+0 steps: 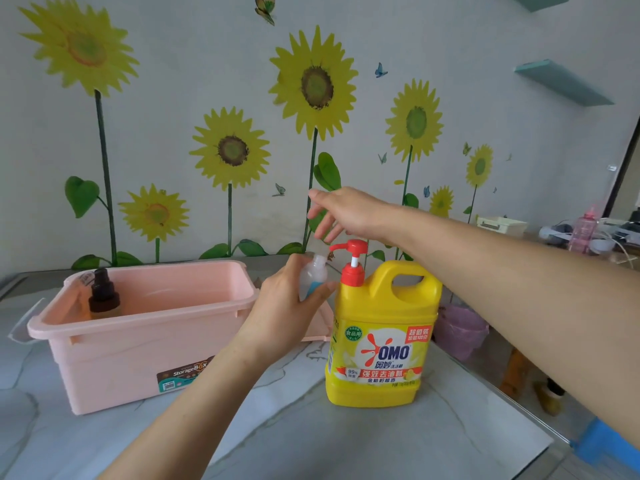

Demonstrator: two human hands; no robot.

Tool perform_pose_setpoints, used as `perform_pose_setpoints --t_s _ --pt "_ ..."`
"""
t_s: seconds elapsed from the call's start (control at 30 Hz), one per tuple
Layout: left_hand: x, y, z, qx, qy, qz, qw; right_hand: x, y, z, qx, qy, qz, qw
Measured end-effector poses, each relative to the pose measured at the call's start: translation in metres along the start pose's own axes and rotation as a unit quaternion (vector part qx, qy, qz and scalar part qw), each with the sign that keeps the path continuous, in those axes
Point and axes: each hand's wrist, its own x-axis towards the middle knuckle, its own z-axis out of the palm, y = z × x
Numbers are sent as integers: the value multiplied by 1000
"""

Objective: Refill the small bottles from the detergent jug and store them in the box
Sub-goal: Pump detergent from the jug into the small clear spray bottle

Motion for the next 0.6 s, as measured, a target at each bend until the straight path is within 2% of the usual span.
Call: perform_pose_setpoints --t_s 0.13,0.33,0.5,0.6 --pt "-9 7 -11 -34 20 -61 997 -14 -5 -1 24 103 -103 989" --pt "-47 24 -52 -71 66 -112 989 -43 -14 33 71 178 -190 963" --pt "-112 19 -100 -44 102 -158 981 -67 -17 102 158 179 -212 948" --pt "-155 12 -133 0 136 -188 973 -83 -25 158 163 119 -210 957"
